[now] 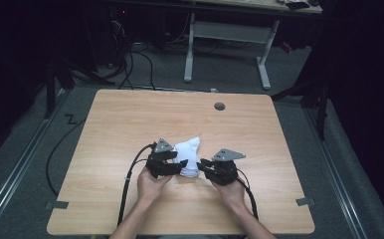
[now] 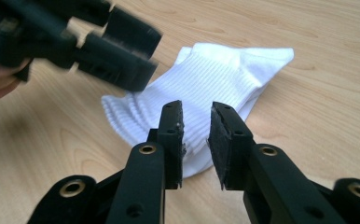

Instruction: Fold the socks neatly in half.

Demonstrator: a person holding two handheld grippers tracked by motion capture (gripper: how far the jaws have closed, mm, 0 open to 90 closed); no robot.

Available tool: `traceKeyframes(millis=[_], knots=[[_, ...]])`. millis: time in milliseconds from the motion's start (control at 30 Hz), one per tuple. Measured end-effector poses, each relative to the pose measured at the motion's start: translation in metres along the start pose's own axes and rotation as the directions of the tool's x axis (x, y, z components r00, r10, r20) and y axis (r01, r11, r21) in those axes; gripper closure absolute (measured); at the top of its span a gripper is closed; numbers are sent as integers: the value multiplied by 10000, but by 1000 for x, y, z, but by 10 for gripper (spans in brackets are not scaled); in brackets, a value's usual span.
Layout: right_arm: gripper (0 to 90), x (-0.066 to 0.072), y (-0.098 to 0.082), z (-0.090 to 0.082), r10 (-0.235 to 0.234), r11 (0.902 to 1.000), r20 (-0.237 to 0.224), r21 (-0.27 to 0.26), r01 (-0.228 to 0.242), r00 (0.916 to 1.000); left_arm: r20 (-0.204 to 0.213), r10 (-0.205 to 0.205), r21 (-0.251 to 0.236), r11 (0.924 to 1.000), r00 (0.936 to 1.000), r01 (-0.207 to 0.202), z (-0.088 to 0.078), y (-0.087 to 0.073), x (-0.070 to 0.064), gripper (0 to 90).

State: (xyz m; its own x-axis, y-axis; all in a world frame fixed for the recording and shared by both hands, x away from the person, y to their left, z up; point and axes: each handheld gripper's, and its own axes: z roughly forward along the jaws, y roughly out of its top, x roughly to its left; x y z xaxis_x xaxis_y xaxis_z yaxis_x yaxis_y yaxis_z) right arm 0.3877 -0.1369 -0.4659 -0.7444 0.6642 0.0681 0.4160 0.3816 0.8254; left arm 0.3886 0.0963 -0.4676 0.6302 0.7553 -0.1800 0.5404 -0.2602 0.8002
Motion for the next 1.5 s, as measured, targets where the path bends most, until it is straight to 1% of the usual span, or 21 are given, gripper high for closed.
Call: traceKeyframes(millis=[133, 200, 333, 400, 467, 500, 567, 667, 867, 900, 933, 1000, 1033, 1067, 1167, 1200, 1367, 1400, 1433, 1467, 1500], knots=[[683, 0, 4, 15, -97, 9990, -278, 442, 109, 9996, -284, -12, 396, 9992, 9996, 23, 1, -20, -6, 444], [683, 1, 2, 20, -192, 9979, -384, 617, 215, 9991, -207, -98, 461, 9989, 9997, 108, 3, -26, -7, 454], [688, 5, -3, 28, -433, 9942, -504, 966, 480, 9978, -316, -83, 623, 9980, 9995, 103, 6, -30, -7, 464], [715, 6, -5, 34, -517, 9907, -714, 1219, 602, 9961, -314, -160, 634, 9978, 9994, 180, 9, -30, -5, 466], [761, 5, -5, 35, -495, 9905, -780, 1242, 590, 9957, -281, -243, 561, 9981, 9993, 259, 11, -31, -3, 466], [843, 5, -4, 37, -661, 9881, -885, 1328, 775, 9939, -250, -268, 570, 9980, 9993, 282, 11, -31, -2, 466], [887, 8, -2, 38, -983, 9835, -818, 1441, 1094, 9918, -286, -285, 553, 9980, 9992, 301, 11, -31, -2, 464], [896, 9, -2, 37, -1124, 9820, -818, 1431, 1233, 9903, -341, -244, 524, 9983, 9991, 262, 10, -32, -3, 462], [884, 9, 2, 28, -1004, 9887, -843, 1031, 1089, 9914, -489, -84, 513, 9986, 9988, 109, 2, -39, -9, 440], [856, 10, 3, 26, -955, 9906, -913, 888, 1036, 9912, -482, -114, 540, 9984, 9988, 140, 2, -39, -8, 440], [792, 11, 3, 24, -953, 9914, -972, 806, 1033, 9907, -491, -142, 552, 9983, 9987, 170, 3, -40, -8, 440], [692, 15, 4, 23, -1138, 9890, -1044, 823, 1226, 9880, -490, -199, 546, 9982, 9986, 226, 5, -40, -7, 442], [692, 15, 4, 23, -1138, 9890, -1044, 823, 1226, 9880, -490, -199, 546, 9982, 9986, 226, 5, -40, -7, 443], [691, 18, 3, 26, -1225, 9856, -1049, 1042, 1335, 9869, -494, -170, 535, 9984, 9986, 197, 6, -40, -8, 444], [813, 15, -1, 35, -1242, 9798, -1024, 1443, 1382, 9870, -524, -119, 566, 9983, 9986, 149, 8, -40, -9, 448], [853, 14, -1, 36, -1236, 9800, -1054, 1433, 1381, 9867, -539, -104, 583, 9982, 9985, 136, 8, -40, -9, 448], [874, 19, 6, 27, -1542, 9807, -961, 1060, 1642, 9833, -533, -123, 585, 9982, 9985, 154, 8, -40, -7, 448], [875, 21, 9, 23, -1667, 9797, -977, 958, 1760, 9812, -532, -147, 577, 9982, 9985, 178, 9, -40, -7, 448], [874, 26, 16, 16, -1928, 9769, -1046, 733, 2009, 9756, -488, -232, 594, 9979, 9985, 261, 10, -40, -6, 448], [874, 26, 16, 16, -1928, 9769, -1046, 733, 2009, 9756, -488, -232, 594, 9979, 9985, 261, 10, -40, -6, 448], [874, 30, 19, 12, -2089, 9745, -1124, 588, 2164, 9715, -488, -282, 570, 9979, 9984, 310, 11, -40, -6, 448]])
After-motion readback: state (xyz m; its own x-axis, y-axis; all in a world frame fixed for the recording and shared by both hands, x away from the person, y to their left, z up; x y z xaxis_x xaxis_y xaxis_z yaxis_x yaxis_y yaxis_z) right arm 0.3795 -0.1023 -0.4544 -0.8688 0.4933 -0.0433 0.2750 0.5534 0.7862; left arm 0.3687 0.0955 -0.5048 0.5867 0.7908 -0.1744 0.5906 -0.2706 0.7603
